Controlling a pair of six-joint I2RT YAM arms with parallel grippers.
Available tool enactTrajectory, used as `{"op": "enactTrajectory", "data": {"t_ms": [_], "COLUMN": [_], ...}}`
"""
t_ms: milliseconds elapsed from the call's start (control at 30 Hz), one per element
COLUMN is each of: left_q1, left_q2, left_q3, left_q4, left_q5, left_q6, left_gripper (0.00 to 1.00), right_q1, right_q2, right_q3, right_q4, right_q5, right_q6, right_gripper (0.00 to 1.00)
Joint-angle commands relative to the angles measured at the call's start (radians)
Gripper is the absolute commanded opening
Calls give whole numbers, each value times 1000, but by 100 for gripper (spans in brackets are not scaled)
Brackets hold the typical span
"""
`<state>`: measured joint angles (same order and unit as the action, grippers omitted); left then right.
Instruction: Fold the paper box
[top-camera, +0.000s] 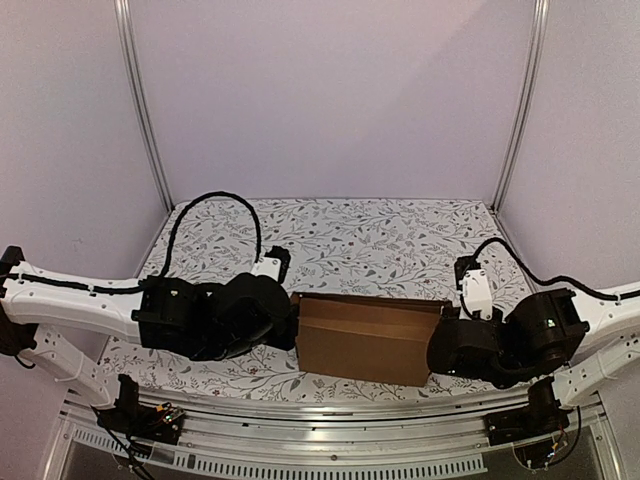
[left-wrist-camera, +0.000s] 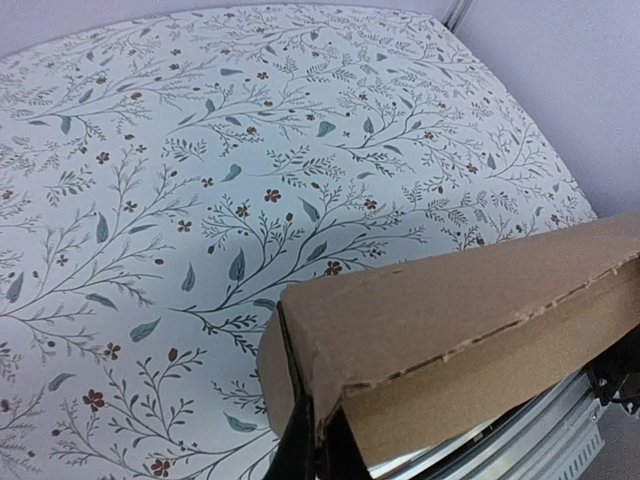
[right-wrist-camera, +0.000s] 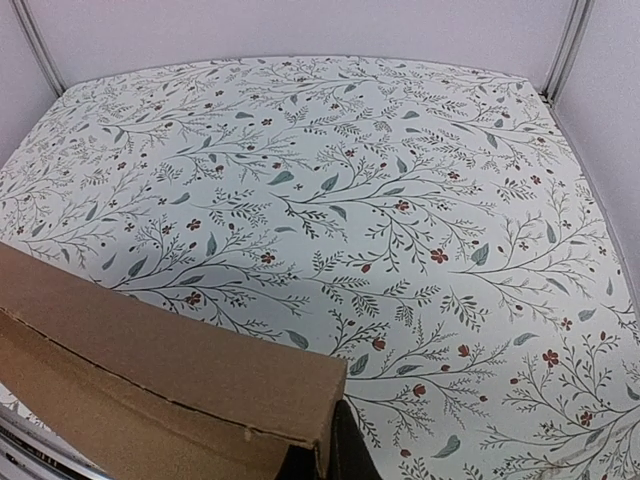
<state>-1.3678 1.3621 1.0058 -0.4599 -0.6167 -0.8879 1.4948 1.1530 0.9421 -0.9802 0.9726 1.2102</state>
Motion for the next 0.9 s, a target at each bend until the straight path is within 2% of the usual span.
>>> {"op": "enactTrajectory", "data": {"t_ms": [0, 367, 567, 667, 700, 867], "left_q1": [-21, -26, -40, -43, -42, -43], "left_q2": [73, 91, 88, 88, 88, 97], "left_q3": [-34, -49, -83, -112, -123, -140], "left_q4": [-126, -112, -99, -76, -65, -49], "left_q5": [112, 140, 144, 137, 132, 96], "left_q6": [-7, -25, -42, -51, -54, -64], "left_gripper": [0, 0, 0, 0, 0, 0], "right_q1": [73, 172, 190, 191, 191, 191], "right_q2": [56, 200, 257, 264, 260, 189], "right_q3": [-19, -25, -10, -9, -7, 0], "right_q4": [53, 60, 30, 53, 75, 80], "right_q5": [-11, 15, 19, 21, 22, 40], "right_q6": [97, 294, 336, 298, 263, 78], "right_gripper": [0, 0, 0, 0, 3, 37]}}
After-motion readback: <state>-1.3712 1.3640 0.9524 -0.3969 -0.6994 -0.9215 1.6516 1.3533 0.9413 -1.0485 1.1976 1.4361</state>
